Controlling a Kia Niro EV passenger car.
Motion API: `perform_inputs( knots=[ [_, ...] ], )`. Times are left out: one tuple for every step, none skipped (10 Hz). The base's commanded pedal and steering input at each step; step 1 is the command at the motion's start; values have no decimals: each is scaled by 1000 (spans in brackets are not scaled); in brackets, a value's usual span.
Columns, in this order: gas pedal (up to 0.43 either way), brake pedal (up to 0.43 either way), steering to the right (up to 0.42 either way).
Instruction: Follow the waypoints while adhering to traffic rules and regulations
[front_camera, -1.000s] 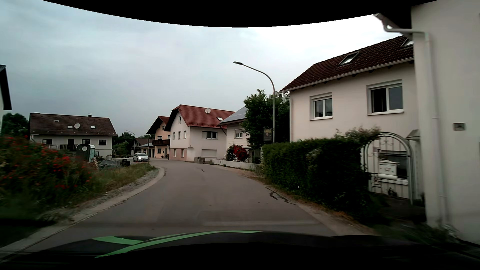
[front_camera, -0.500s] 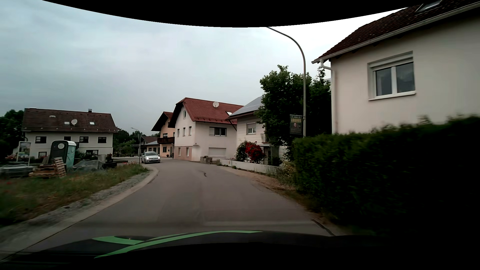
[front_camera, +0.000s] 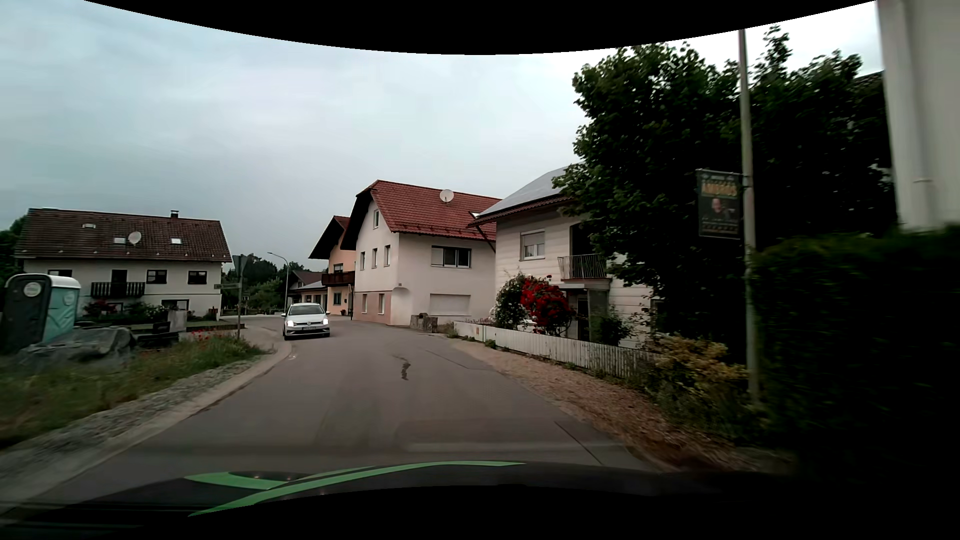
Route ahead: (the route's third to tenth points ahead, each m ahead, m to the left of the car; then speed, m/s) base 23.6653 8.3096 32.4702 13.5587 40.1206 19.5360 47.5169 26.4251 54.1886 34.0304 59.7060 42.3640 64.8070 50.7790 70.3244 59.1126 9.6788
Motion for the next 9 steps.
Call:
perform_inputs(
  knots=[
    [47,0,-64],
    [47,0,-73],
    [47,0,-83],
    [47,0,-90],
    [47,0,-94],
    [47,0,-97],
    [47,0,-98],
    [47,0,-103],
    [47,0,-107]
  ],
)
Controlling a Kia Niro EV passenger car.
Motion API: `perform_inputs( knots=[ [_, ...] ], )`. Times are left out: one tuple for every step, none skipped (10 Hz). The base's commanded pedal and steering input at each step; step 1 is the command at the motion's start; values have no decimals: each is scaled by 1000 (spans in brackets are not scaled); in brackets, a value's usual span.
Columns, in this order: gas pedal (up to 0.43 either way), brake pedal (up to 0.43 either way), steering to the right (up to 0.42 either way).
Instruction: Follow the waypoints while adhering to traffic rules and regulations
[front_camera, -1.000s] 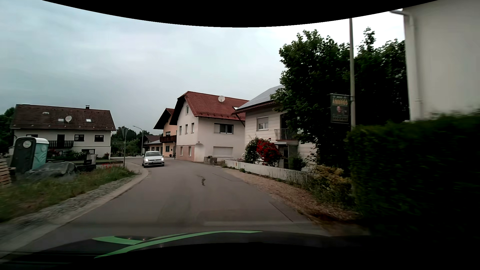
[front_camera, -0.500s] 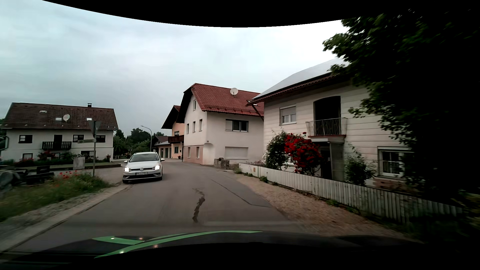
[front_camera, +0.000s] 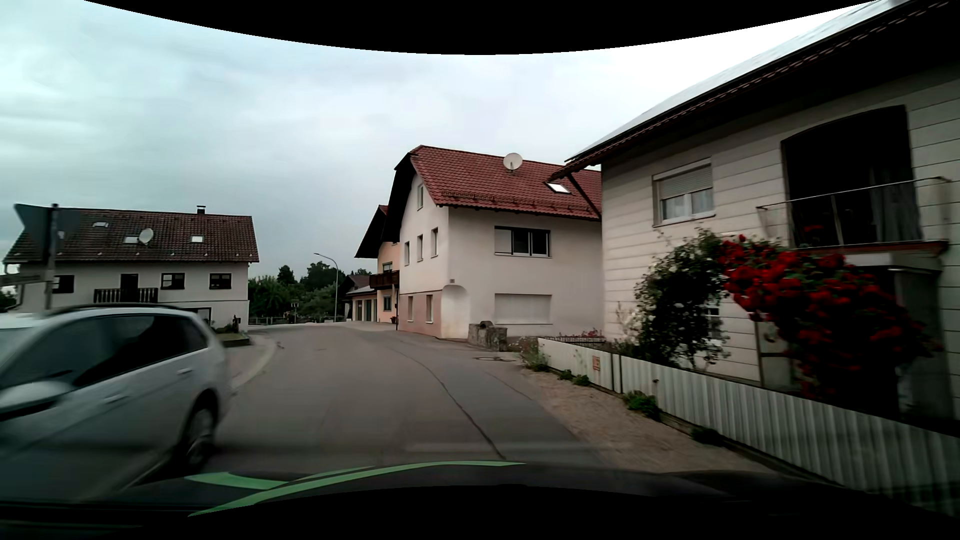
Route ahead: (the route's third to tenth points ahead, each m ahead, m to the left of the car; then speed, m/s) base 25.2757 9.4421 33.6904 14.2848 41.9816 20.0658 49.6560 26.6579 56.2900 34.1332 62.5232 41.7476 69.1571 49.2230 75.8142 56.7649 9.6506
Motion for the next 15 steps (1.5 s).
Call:
perform_inputs(
  knots=[
    [47,0,-108],
    [47,0,-108],
    [47,0,-108],
    [59,0,-107],
    [59,0,-105],
    [59,0,-102],
    [67,0,-99],
    [67,0,-93],
    [67,0,-84],
    [67,0,-81],
    [67,0,-79],
    [67,0,-78],
    [67,0,-76],
    [67,0,-72],
    [67,0,-63]
  ],
)
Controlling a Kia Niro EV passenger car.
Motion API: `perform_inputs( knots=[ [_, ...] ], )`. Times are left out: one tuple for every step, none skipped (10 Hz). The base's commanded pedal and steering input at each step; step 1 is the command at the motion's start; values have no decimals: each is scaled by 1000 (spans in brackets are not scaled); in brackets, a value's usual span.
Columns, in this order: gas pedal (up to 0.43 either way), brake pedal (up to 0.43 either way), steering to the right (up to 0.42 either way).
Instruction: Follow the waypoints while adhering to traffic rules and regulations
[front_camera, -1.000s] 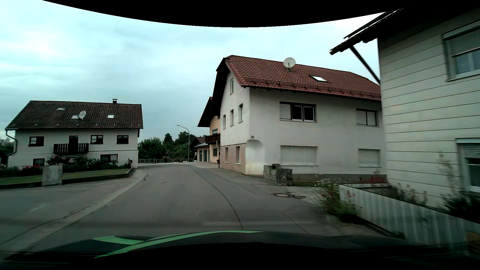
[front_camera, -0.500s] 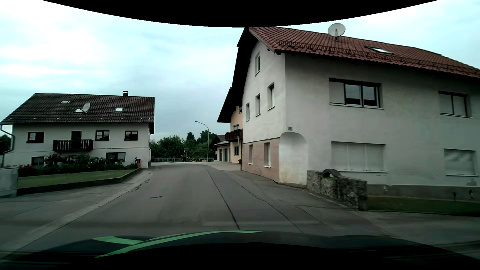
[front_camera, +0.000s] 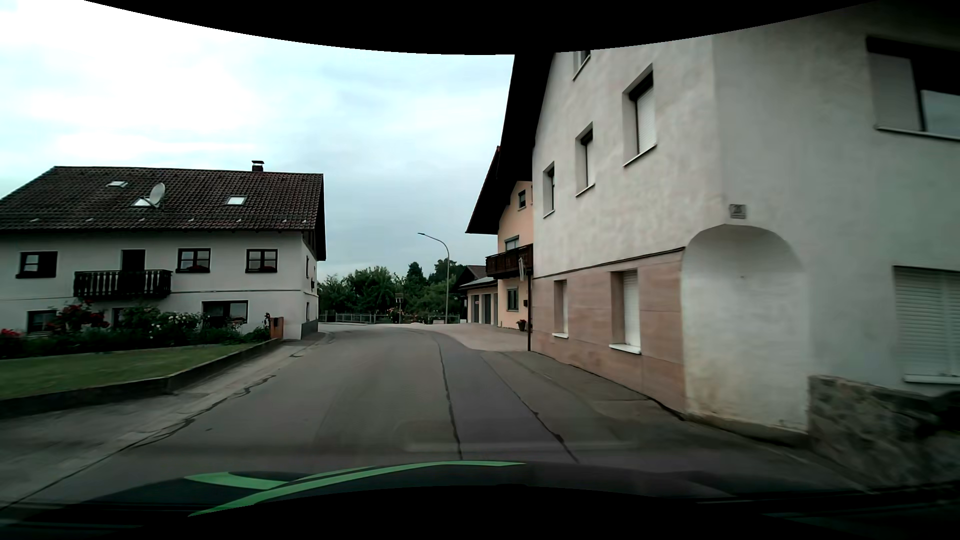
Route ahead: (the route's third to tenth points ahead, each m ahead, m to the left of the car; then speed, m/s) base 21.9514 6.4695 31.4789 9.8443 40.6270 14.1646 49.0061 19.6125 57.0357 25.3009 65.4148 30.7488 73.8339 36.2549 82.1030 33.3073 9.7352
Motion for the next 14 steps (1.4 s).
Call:
perform_inputs(
  knots=[
    [67,0,-58],
    [67,0,-55],
    [67,0,-54],
    [67,0,-52],
    [67,0,-48],
    [67,0,-44],
    [67,0,-44],
    [67,0,-45],
    [67,0,-45],
    [67,0,-46],
    [59,0,-48],
    [59,0,-49],
    [59,0,-51],
    [59,0,-53]
  ],
)
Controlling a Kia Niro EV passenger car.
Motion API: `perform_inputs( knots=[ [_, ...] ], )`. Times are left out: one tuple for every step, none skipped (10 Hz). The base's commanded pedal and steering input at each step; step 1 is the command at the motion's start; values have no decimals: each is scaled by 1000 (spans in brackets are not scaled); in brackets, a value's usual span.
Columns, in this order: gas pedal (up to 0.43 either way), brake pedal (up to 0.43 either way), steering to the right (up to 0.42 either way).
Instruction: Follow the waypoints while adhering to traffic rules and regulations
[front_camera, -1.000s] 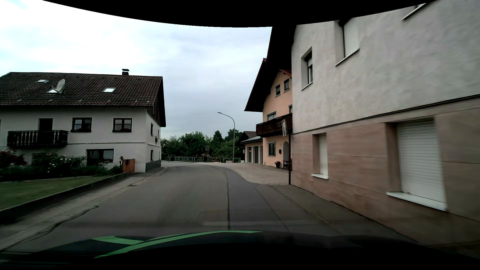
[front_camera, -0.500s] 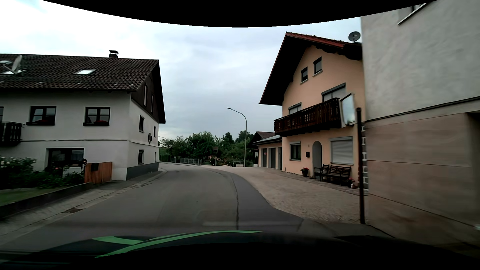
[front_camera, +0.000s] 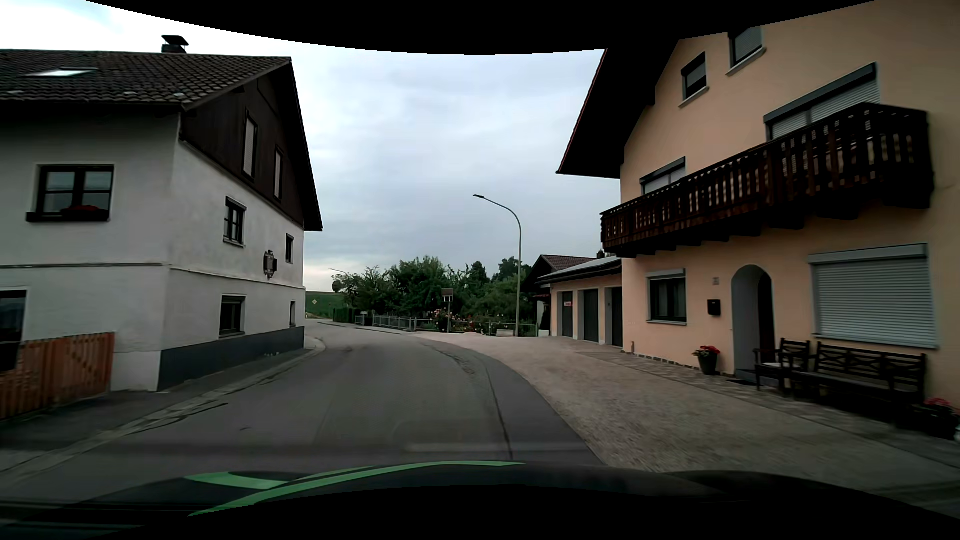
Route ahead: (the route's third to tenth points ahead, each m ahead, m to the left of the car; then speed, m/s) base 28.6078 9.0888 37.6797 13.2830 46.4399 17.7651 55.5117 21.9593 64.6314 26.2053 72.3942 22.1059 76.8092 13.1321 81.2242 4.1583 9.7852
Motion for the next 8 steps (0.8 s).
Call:
perform_inputs(
  knots=[
    [59,0,-56],
    [59,0,-56],
    [59,0,-59],
    [59,0,-61],
    [59,0,-64],
    [59,0,-66],
    [59,0,-67],
    [59,0,-70]
  ],
)
